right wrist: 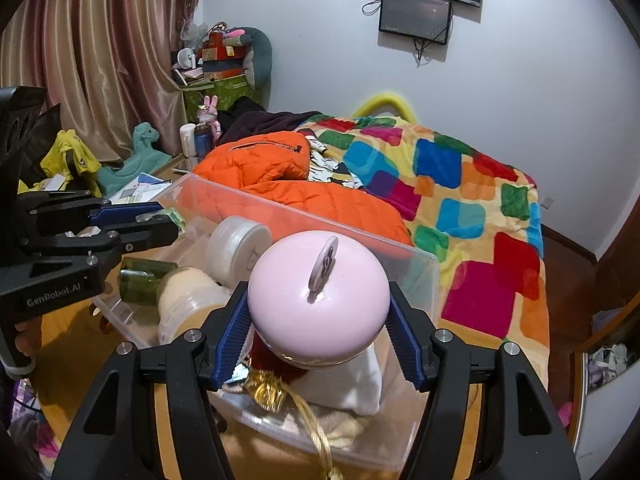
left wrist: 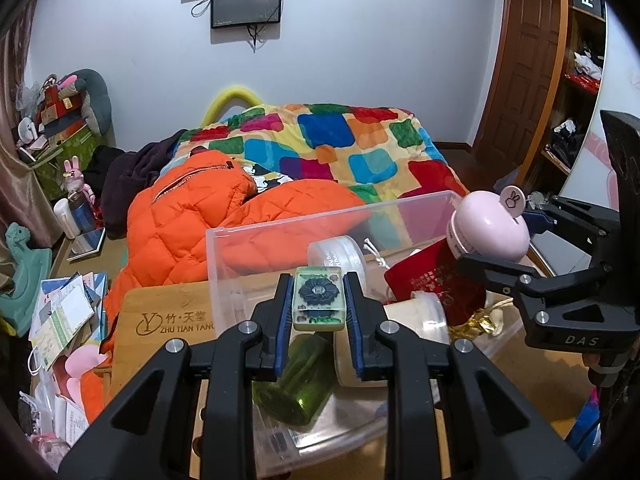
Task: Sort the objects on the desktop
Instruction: 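Carry the pink container and green tile over the clear box, then open both grippers to drop the pink container and tile into the box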
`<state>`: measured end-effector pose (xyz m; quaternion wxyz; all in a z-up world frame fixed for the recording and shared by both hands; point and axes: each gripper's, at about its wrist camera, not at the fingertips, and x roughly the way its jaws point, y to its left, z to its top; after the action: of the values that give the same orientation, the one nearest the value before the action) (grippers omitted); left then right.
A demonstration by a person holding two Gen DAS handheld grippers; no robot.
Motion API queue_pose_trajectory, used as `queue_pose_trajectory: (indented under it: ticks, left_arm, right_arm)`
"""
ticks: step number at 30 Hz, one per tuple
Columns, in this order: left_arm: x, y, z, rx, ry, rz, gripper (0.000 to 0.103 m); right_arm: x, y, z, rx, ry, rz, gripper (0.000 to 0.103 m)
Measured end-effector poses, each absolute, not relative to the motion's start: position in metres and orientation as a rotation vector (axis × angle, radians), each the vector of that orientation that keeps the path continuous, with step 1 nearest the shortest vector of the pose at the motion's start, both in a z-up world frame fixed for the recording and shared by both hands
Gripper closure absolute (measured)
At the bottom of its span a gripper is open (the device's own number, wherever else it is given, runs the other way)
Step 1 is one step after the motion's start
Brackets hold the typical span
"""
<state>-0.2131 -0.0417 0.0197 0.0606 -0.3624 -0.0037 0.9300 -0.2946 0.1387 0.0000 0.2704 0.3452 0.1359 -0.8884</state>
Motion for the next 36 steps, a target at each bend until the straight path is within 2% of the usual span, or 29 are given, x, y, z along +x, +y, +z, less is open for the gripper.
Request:
queue_pose_trajectory:
  ticks: [18,28,36]
  left_arm:
    - [-0.235,-0.047,-0.001,-1.204,-0.011,2.777,0.079]
    - [-0.239,-0.037,-0.005,-1.218,0.075,2.791,0.079]
    - [-0.238,-0.033,-0.007,-1.214,0.106,2.800,0.070]
  right_arm:
    - [-0.323,0.114,-0.023,1.032,0.384,-2.315,0.043]
    - [-0.333,0.115,-0.031,1.095,0.358,-2.316,0.042]
    - [-0.332,0.116,-0.029,1.111,0.355,-2.326,0.042]
